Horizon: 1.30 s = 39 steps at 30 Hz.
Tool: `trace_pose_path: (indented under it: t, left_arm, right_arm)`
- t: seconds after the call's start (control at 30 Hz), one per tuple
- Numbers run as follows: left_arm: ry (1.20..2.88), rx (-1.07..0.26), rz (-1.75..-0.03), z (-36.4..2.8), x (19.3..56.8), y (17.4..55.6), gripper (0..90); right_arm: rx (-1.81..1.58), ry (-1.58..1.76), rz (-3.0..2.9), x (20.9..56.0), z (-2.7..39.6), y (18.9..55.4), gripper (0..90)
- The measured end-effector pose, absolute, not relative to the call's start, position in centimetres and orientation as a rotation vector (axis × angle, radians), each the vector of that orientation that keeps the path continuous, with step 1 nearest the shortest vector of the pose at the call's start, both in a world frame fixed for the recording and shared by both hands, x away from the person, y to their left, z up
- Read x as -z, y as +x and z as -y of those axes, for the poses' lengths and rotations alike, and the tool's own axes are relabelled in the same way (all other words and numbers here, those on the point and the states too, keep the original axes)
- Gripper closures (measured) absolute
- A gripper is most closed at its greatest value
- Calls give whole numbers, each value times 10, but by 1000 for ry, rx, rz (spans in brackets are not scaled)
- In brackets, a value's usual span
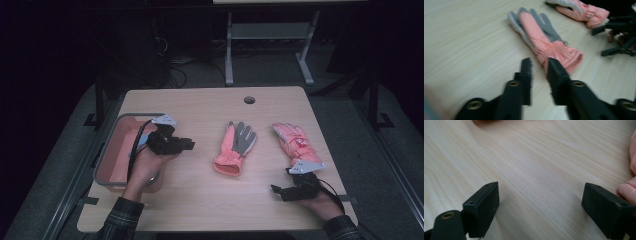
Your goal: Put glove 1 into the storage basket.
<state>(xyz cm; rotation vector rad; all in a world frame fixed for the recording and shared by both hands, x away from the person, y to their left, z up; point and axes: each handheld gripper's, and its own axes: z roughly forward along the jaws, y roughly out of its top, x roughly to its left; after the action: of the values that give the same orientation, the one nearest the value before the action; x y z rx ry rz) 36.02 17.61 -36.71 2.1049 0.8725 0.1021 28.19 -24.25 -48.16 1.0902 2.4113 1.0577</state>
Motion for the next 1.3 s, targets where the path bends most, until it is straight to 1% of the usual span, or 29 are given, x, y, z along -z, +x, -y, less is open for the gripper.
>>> trace_pose_path:
  t: [0.03,0.07,0.4,0.6,0.73,0.9,1.3]
  left_arm:
    - [2116,-99,-862,-171,369,360,862]
    - [2117,-97,-864,-166,371,359,894]
    - [2223,-132,-861,-119,404,360,895]
    - [2290,-170,-886,-109,425,371,896]
    - [2321,-131,-876,-105,436,373,896]
    - [2328,-93,-845,-99,437,369,896]
    - [2343,-33,-737,-61,440,360,896]
  right_arm:
    - [-1057,1090,-2412,481,242,282,141]
    - [-1057,1090,-2412,482,242,282,141]
    - [-1058,1089,-2413,482,242,282,142]
    - [-1058,1090,-2413,482,242,282,142]
    - [-1058,1090,-2414,482,242,282,142]
    - [-1059,1089,-2415,482,242,282,141]
    - [-1060,1090,-2415,481,242,282,142]
